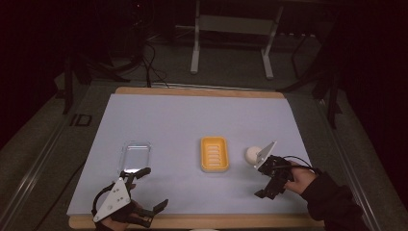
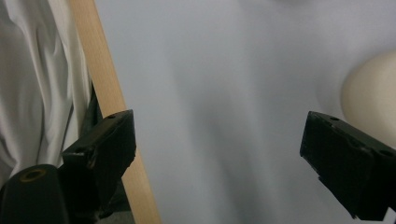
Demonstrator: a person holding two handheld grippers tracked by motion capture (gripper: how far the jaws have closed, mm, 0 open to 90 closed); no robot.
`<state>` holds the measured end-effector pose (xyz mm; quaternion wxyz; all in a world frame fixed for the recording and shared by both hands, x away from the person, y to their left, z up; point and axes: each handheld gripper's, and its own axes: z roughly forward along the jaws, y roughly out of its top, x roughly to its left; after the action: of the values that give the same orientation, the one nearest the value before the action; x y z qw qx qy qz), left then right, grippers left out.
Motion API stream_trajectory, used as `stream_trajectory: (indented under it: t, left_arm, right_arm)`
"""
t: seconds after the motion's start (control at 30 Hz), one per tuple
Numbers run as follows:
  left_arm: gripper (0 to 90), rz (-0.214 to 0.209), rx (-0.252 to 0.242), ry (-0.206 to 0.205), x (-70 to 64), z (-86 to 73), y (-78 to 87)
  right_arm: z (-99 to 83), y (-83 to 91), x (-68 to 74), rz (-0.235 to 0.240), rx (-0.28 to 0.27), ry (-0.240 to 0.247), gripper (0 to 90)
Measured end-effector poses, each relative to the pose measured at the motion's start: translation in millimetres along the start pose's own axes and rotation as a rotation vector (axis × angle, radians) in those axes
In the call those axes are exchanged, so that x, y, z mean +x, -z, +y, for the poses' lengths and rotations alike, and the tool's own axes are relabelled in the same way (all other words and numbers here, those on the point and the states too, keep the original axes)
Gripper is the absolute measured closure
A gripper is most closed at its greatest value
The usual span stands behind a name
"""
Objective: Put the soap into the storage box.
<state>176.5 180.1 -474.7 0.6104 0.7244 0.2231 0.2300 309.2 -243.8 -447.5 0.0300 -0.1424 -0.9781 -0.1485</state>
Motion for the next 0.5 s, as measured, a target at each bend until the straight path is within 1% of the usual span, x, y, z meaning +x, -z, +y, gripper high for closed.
stream_trajectory:
  t: [0.03,0.17,0.27,0.3,0.33,0.37,0.43,0.47,0.5]
  left_arm:
    - [0.1,0.000,0.002,0.000,0.0,0.0,0.0]
    - [0.1,-0.002,0.004,-0.003,-0.1,-0.1,0.0]
    - [0.1,-0.003,0.004,-0.002,-0.2,-0.1,-0.3]
    - [0.1,-0.003,0.005,-0.002,-0.2,-0.1,-0.3]
    - [0.1,-0.004,0.005,-0.001,-0.1,-0.1,-0.4]
    - [0.1,-0.004,0.006,-0.001,-0.1,-0.1,-0.4]
    - [0.1,-0.004,0.006,-0.001,-0.2,-0.2,-0.6]
    - [0.1,-0.005,0.006,-0.001,-0.2,-0.2,-0.6]
    - [0.1,-0.005,0.008,-0.002,-0.2,-0.3,-0.6]
  right_arm:
    - [0.0,-0.3,-0.1,-0.003,0.006,0.002,10.5]
    - [0.0,-2.7,-0.5,-0.006,0.067,0.009,10.6]
    - [-0.6,-5.1,-2.5,0.013,0.109,0.009,10.6]
    - [-0.8,-6.0,-3.4,0.028,0.125,-0.002,10.6]
    - [-0.9,-6.8,-4.4,0.052,0.147,-0.026,11.8]
    - [-1.1,-7.2,-5.1,0.056,0.158,-0.033,14.5]
    - [-1.4,-7.7,-6.0,0.046,0.180,-0.030,14.0]
    - [-1.5,-7.7,-5.8,0.029,0.187,-0.023,13.3]
    - [-1.8,-7.4,-6.2,0.024,0.189,-0.021,13.2]
